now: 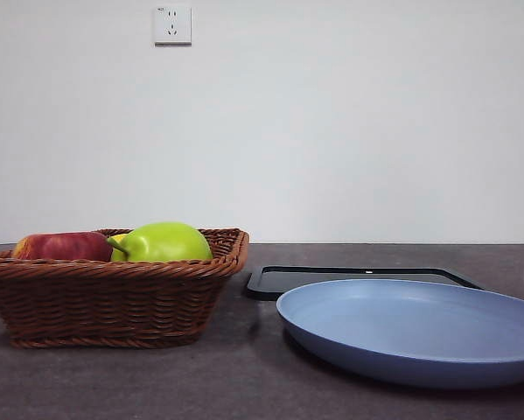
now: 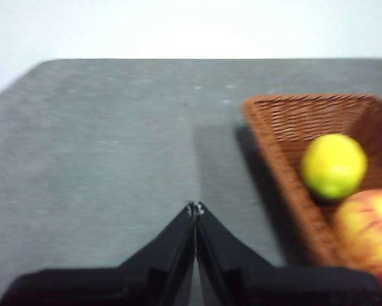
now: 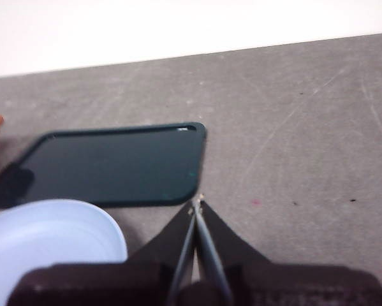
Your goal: Take the lemon from the basket,put the lemon in the plate,hand out the plate
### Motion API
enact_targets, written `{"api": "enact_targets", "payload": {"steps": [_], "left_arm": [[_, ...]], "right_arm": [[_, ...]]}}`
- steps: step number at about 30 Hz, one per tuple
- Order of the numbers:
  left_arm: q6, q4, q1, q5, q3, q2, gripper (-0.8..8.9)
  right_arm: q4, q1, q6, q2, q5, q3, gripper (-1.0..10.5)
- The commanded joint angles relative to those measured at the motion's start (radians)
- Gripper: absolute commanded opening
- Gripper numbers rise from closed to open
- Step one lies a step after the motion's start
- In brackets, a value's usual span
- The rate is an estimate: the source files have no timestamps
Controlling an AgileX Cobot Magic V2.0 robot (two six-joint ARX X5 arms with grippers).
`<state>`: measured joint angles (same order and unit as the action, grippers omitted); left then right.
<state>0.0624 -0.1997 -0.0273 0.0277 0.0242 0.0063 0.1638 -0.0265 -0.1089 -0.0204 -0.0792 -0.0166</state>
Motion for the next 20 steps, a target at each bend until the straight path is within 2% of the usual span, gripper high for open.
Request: {"api": "enact_targets", "payload": {"steps": [1, 3, 7, 12, 20], "left_arm": [[0.169, 0.009, 0.003, 0.093, -0.009, -0.004, 0.08], [0.233, 0.012, 0.002, 0.175, -0.009, -0.004, 0.08], [0.284, 0.033, 0.003, 0.273, -0.009, -0.004, 0.08], [0.359, 0.063, 0.003, 0.311, 0.012, -0.002, 0.07], [0.359, -0.043, 0.003, 0.295, 0.183, 0.098, 0.07]], "right_arm": [[-0.02, -0.001, -0.193, 0.001, -0.001, 0.008, 0.1], [-0.027, -0.001, -0.305, 0.001, 0.0, 0.008, 0.1], [-0.029, -0.001, -0.447, 0.001, -0.011, 0.008, 0.1], [-0.024, -0.001, -0.452, -0.003, -0.129, -0.025, 0.1], [0.085, -0.001, -0.443, -0.078, -0.133, -0.206, 0.1]]}}
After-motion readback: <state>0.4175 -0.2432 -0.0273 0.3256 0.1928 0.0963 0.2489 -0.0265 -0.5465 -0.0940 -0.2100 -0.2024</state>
